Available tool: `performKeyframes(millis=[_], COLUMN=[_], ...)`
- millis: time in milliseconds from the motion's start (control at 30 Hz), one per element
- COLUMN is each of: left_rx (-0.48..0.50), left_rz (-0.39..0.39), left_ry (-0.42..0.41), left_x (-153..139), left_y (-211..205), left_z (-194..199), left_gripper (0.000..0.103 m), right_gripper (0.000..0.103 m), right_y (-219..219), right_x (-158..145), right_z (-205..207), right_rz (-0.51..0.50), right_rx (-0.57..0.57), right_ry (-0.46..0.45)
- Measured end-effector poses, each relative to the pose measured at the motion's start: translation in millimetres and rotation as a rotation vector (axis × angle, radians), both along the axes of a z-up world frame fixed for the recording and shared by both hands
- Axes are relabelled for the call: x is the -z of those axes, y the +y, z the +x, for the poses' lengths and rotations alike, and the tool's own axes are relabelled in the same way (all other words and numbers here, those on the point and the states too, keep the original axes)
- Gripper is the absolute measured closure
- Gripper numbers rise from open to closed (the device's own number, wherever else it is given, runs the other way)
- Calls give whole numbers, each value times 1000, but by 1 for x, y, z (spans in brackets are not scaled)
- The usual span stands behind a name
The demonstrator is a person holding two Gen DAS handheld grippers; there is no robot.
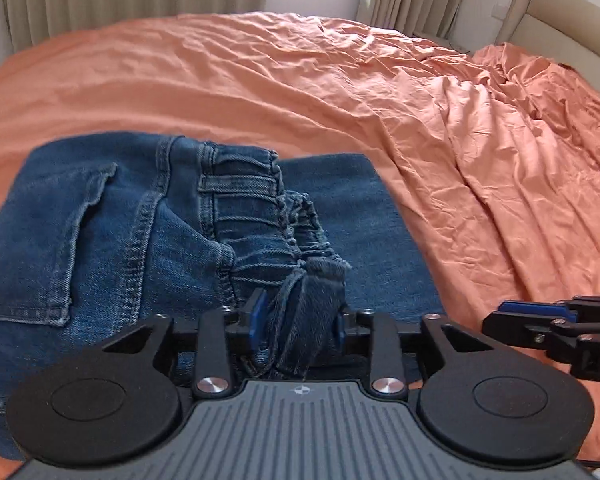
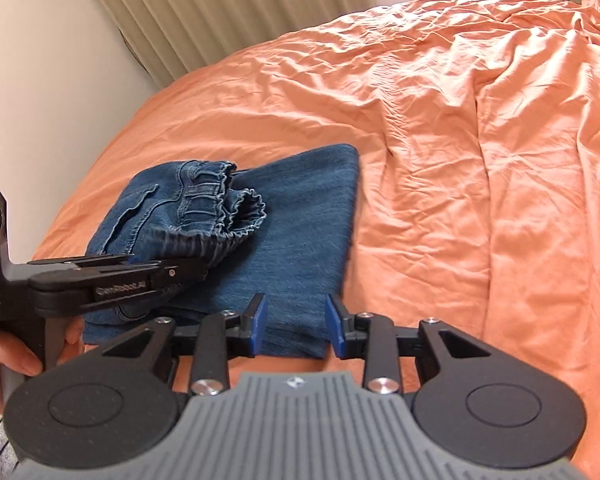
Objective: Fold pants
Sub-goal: 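Open the left tool while the right tool grasps the elastic waistband, then lift the folded jeans by the waistband with the right tool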
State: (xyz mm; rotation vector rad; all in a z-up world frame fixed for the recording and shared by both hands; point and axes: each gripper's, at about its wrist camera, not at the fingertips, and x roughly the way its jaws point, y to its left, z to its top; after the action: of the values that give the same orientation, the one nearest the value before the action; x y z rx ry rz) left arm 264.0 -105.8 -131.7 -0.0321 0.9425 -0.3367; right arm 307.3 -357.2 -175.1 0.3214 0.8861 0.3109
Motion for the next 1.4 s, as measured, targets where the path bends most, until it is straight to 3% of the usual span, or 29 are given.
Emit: performKeyframes(millis=[33, 100, 200, 333, 500, 633, 800, 933, 1067, 1100, 1133, 1167, 1300, 1400], left_rx=[0, 0, 11, 6, -39, -58, -93, -100, -106, -108, -111, -115, -128, -118], left_rz=[-56, -169, -295, -151, 32, 118, 99, 60, 21, 15, 11, 7, -26, -27], left_ry=[37, 88, 122, -20, -67, -60, -19, -2, 5, 5, 4, 3, -21, -44], left_x=[1, -4, -17, -47, -53, -45, -28, -18, -14, -14, -15, -16, -24, -34], left_y=[3, 15, 32, 48, 81, 108, 139, 157, 167, 169, 171, 172, 180, 182], left_z=[7, 14, 22, 25, 46, 60, 73, 77, 75, 74, 72, 71, 62, 54], left_gripper=[51, 48, 49, 50, 54, 56, 57, 57, 57, 57, 57, 58, 61, 64], right_gripper=[73, 73, 73, 73, 73, 72, 64, 64, 64, 68, 83, 89, 95, 96], right_y=[0, 3, 10, 24, 51, 76, 95, 106, 103, 105, 106, 106, 102, 96], right_x=[0, -3, -12, -20, -17, -10, 9, 35, 50, 46, 41, 34, -14, -53], right_z=[1, 4, 12, 26, 60, 98, 146, 170, 176, 173, 170, 166, 142, 121], right_rz=[1, 9, 20, 58, 92, 93, 114, 144, 234, 217, 193, 189, 215, 328], right_rx=[-1, -11, -43, -82, -120, -145, -144, -144, -92, -93, -96, -104, -133, -152], right_ry=[1, -4, -29, -41, -37, -32, 10, 83, 152, 147, 135, 116, 13, -30])
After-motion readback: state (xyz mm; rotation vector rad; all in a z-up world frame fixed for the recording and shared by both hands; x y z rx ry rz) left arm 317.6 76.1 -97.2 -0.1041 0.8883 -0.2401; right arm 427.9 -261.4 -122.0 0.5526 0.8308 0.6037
